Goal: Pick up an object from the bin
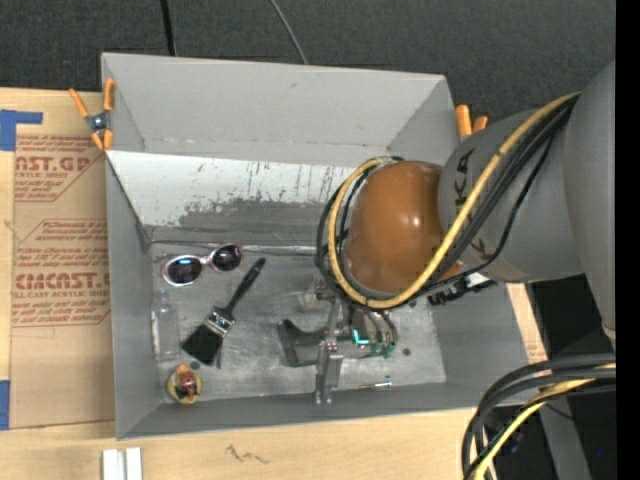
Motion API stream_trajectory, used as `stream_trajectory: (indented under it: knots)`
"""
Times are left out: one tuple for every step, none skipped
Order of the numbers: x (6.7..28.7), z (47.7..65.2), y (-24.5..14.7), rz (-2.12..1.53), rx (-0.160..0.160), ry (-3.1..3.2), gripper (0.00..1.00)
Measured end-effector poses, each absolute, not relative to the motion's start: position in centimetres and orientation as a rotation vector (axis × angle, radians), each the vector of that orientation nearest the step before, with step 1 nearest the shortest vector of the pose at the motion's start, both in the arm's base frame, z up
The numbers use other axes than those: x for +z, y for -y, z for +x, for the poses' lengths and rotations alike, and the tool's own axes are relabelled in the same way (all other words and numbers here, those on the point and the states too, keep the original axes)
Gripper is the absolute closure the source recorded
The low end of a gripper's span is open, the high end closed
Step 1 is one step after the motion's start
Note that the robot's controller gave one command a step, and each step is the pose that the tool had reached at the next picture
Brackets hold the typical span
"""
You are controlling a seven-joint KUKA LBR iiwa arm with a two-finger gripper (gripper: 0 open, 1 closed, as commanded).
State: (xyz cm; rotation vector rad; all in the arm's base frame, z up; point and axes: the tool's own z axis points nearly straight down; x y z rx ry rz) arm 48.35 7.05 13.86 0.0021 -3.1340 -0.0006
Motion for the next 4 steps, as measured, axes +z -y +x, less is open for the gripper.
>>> stream_trajectory:
  knots:
    - [14.2, 48.5, -7.0, 0.001, -0.002, 3.141, 0.0]
    - [7.3, 48.6, -5.4, 0.272, -0.001, 3.153, 1.0]
    - [7.3, 48.6, -5.4, 0.272, -0.001, 3.153, 1.0]
    - [26.0, 49.3, -5.2, 0.356, 0.0, 3.127, 1.0]
